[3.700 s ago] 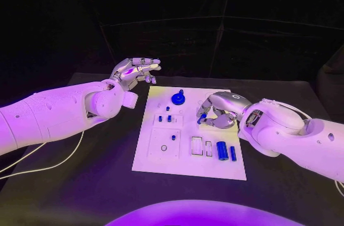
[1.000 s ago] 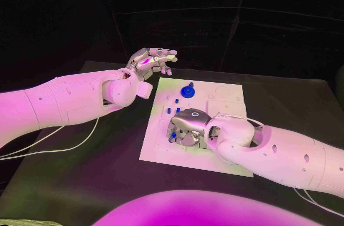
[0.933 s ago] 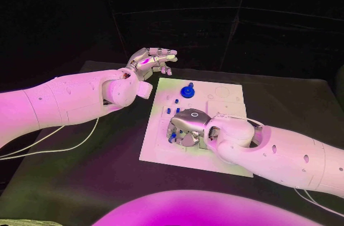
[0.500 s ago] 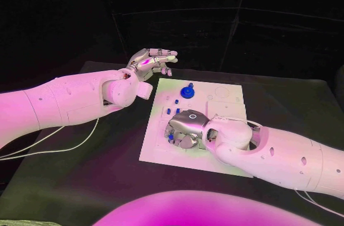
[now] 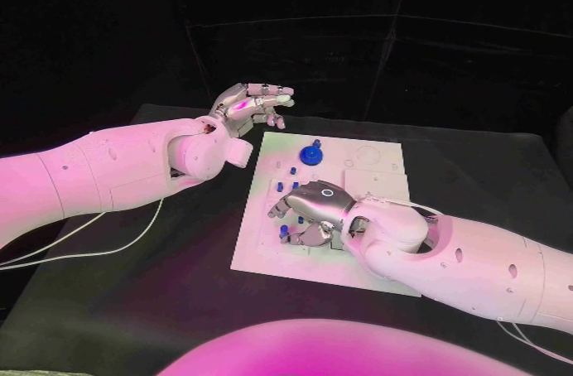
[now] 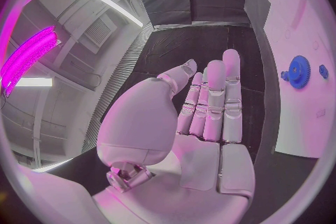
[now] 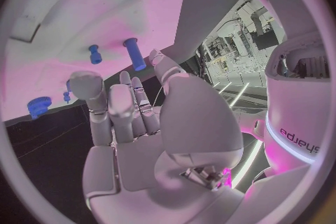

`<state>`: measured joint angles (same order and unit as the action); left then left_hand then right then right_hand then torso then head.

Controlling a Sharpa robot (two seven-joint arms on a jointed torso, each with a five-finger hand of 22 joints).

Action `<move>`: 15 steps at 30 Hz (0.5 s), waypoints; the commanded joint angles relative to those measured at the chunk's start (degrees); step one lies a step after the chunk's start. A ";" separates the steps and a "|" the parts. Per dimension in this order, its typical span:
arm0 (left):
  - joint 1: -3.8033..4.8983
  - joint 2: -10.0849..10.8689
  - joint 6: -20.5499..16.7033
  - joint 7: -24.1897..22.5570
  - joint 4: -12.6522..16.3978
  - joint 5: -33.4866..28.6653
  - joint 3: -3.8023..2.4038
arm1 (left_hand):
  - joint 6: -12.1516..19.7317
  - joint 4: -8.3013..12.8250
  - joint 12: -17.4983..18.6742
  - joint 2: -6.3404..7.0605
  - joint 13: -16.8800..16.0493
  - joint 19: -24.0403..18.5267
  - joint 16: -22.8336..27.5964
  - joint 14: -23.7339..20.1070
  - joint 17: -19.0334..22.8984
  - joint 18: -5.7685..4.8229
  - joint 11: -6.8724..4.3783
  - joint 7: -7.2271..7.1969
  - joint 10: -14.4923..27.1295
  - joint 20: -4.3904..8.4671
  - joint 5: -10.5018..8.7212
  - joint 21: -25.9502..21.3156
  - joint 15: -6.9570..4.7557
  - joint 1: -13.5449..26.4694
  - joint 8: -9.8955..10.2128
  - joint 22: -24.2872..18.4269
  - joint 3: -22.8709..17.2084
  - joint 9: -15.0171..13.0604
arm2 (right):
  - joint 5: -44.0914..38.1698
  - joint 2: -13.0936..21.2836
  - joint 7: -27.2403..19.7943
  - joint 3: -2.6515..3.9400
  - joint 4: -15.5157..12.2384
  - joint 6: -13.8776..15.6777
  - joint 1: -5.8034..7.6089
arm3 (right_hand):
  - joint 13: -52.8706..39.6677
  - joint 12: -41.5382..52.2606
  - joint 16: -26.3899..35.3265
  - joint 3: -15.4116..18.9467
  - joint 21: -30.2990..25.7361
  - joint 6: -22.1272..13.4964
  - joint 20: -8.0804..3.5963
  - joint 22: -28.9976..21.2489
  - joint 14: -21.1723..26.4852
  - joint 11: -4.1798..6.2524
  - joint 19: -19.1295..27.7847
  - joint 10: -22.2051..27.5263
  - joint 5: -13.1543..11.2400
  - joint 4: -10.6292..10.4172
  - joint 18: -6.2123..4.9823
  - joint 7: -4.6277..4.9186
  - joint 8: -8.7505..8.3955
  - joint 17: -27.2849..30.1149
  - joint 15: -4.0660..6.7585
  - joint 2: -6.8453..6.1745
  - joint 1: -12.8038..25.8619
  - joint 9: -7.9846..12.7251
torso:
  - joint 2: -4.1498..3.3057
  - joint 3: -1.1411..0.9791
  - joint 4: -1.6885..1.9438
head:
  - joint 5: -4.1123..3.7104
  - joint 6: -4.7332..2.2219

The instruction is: Assemble the parts on the task board

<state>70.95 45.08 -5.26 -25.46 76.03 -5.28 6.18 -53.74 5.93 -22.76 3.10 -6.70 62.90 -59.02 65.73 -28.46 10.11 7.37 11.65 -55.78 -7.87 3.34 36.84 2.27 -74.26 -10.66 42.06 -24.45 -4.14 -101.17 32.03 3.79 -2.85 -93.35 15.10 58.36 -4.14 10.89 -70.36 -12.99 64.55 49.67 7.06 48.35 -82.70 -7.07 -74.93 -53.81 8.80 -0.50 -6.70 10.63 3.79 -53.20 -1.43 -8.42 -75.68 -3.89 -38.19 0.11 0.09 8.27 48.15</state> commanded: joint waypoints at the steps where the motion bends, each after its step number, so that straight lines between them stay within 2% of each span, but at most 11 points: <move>1: 0.11 0.09 1.09 -0.06 -0.02 0.09 -0.05 | 0.29 0.08 -0.20 -0.37 -0.06 -0.22 -0.15 -0.33 0.05 0.39 -0.08 0.01 0.39 -0.16 0.13 -0.16 0.07 0.29 -0.08 -0.05 0.34 -0.07 | 2.80 1.68 -1.54 0.02 -1.15 8.67 0.11 | -0.07 0.86 0.28 1.25 -0.39 -0.37 -0.01 -0.21 0.21 0.06 0.01 0.68 0.65 -0.15 -1.09 0.14 0.34 0.16 -0.07 0.85 -0.27 -0.09 | 0.12 0.02 -0.12 | -0.22 -0.23; 6: 0.11 0.25 1.24 -0.06 -0.04 0.09 -0.04 | 0.29 0.08 -0.20 -0.37 -0.06 -0.22 -0.15 -0.33 0.05 0.39 -0.08 0.01 0.39 -0.16 0.13 -0.16 0.07 0.29 -0.08 -0.05 0.34 -0.07 | 7.99 7.04 -1.17 0.10 -4.63 9.95 0.35 | -0.37 3.44 -0.11 3.67 -0.16 0.45 -0.01 0.23 -0.14 0.31 -0.60 -0.52 1.00 -0.78 -0.97 0.03 0.95 -0.19 0.10 1.56 -0.65 -0.29 | 0.25 0.06 -0.20 | -0.93 -0.66; 9: 0.10 0.34 1.33 -0.07 -0.02 0.09 -0.04 | 0.31 0.09 -0.23 -0.37 -0.06 -0.22 -0.16 -0.33 0.06 0.39 -0.08 0.02 0.42 -0.16 0.13 -0.16 0.07 0.29 -0.10 -0.06 0.36 -0.07 | 14.97 11.38 -0.19 0.30 -7.21 9.98 1.05 | -1.26 6.69 -1.84 5.08 1.85 2.67 -0.20 3.19 -1.18 0.94 -2.11 -5.05 1.38 -1.92 -0.43 -0.19 2.15 -2.84 0.55 2.24 0.05 -0.67 | 0.35 0.10 -0.25 | -2.04 -1.10; 10: 0.10 0.40 1.34 -0.07 -0.02 0.09 -0.04 | 0.36 0.09 -0.29 -0.36 -0.07 -0.21 -0.18 -0.34 0.07 0.39 -0.07 0.02 0.48 -0.16 0.12 -0.17 0.07 0.29 -0.14 -0.08 0.39 -0.07 | 17.92 13.04 0.20 0.36 -8.08 10.13 1.40 | -1.94 8.44 -2.87 5.49 3.65 3.65 -0.39 5.86 -1.71 1.37 -3.26 -7.98 1.83 -2.57 0.03 -0.38 2.71 -4.48 0.84 2.66 0.55 -0.83 | 0.46 0.14 -0.32 | -2.57 -1.23; 12: 0.10 0.57 1.35 -0.07 0.00 0.09 -0.03 | 0.36 0.09 -0.29 -0.36 -0.07 -0.21 -0.18 -0.34 0.07 0.39 -0.07 0.02 0.48 -0.16 0.12 -0.17 0.07 0.29 -0.14 -0.08 0.39 -0.07 | 22.56 16.41 0.79 0.43 -9.70 10.86 2.04 | -3.50 11.69 -4.92 5.74 6.96 5.01 -1.05 10.76 -2.63 2.73 -5.30 -13.43 3.06 -3.24 0.84 -1.42 3.56 -7.84 1.74 3.50 0.70 -1.05 | 0.68 0.24 -0.61 | -3.10 -1.34; 15: 0.10 0.76 1.39 -0.07 0.03 0.09 -0.02 | 0.36 0.09 -0.29 -0.36 -0.07 -0.21 -0.18 -0.34 0.07 0.39 -0.07 0.02 0.48 -0.16 0.12 -0.17 0.07 0.29 -0.14 -0.08 0.39 -0.07 | 26.14 20.92 2.47 0.48 -11.52 11.19 2.55 | -7.12 16.99 -6.80 6.77 10.02 6.68 -2.66 15.09 -3.40 4.66 -7.21 -19.91 3.54 -3.84 1.61 -3.06 4.89 -10.66 3.37 3.44 0.86 -1.38 | 0.97 0.39 -1.06 | -4.44 -1.63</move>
<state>70.95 45.84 -4.76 -25.32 75.98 -5.27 6.22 -53.74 5.93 -22.75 3.10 -6.69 62.90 -59.02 65.73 -28.46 10.11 7.37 11.65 -55.79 -7.87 3.34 36.84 2.27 -74.26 -10.66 42.06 -24.45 -4.14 -84.44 52.16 4.10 -2.34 -104.18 23.67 60.81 -10.54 26.84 -76.86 -6.42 74.02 55.92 4.72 62.67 -83.99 -2.80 -81.78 -72.52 12.11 -4.11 -5.73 7.76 8.45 -63.41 1.57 -5.14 -75.16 -5.20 -37.59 0.31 -0.48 4.69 46.73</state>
